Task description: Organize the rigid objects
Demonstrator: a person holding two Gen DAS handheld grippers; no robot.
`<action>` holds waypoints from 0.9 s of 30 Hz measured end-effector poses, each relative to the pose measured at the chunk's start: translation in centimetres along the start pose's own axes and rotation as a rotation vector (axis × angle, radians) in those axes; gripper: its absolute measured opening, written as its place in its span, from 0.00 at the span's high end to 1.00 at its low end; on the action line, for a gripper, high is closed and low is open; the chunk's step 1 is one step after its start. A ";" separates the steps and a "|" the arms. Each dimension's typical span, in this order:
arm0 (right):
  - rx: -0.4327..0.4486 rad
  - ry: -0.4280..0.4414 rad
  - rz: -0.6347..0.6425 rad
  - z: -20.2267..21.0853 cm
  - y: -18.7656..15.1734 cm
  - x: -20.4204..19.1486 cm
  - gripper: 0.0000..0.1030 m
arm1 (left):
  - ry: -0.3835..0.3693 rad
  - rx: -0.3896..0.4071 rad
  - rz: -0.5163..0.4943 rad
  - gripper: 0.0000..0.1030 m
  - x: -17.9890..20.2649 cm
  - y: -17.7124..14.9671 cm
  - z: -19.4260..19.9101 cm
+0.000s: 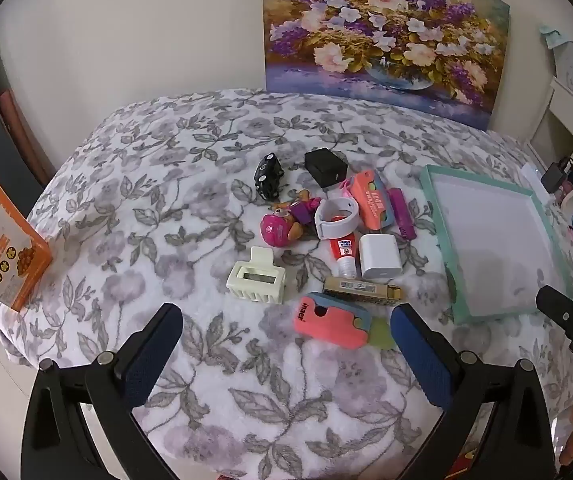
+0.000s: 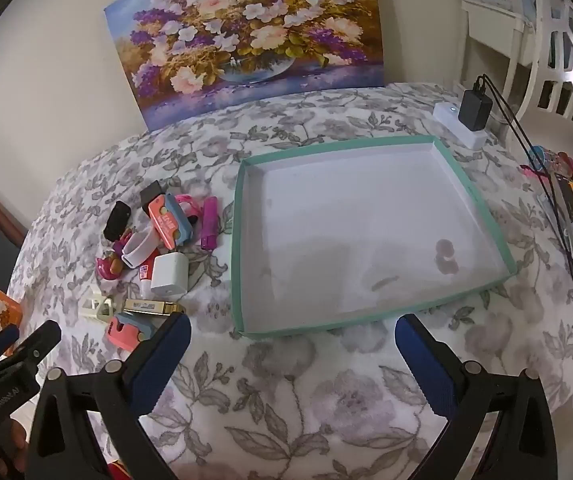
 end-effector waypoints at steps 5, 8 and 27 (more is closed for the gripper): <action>-0.007 0.002 0.002 -0.1 -0.1 -0.1 0.00 | -0.026 0.000 0.019 0.00 0.3 0.2 0.2; -0.014 0.001 0.000 -0.1 -0.1 0.0 0.00 | -0.045 0.008 0.019 0.00 -0.4 0.0 0.1; -0.015 -0.020 0.028 -0.3 -0.2 -0.5 0.00 | -0.028 0.024 -0.040 0.00 1.0 0.1 0.6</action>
Point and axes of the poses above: each gripper's, at about its wrist camera, not at the fingertips, and z roughly against the way its jaws point, x to its right, y to its top, the point moved 9 cm from there along -z, roughly the way its jaws point, and after that the axes turned 7 degrees about -x, right-handed, at the moved point
